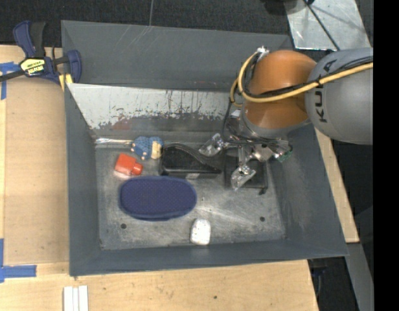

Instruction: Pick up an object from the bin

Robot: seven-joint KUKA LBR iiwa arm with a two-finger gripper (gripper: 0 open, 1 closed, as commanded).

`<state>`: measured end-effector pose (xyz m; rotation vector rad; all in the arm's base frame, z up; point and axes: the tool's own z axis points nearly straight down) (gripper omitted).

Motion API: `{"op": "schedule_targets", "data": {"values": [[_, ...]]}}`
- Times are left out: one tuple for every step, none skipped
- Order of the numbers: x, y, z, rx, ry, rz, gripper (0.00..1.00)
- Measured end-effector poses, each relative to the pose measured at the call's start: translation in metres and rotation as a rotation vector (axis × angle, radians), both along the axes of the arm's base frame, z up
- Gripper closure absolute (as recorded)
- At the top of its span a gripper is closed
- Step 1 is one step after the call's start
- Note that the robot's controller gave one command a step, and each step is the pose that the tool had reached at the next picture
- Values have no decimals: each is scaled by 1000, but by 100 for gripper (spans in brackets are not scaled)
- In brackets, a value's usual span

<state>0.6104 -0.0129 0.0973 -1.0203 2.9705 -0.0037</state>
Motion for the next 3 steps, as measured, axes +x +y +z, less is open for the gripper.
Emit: {"op": "schedule_targets", "data": {"values": [[0,15,-9,2,5,-490,0],[1,14,-8,1,3,-489,100],[-5,20,111,2,-3,-456,100]]}}
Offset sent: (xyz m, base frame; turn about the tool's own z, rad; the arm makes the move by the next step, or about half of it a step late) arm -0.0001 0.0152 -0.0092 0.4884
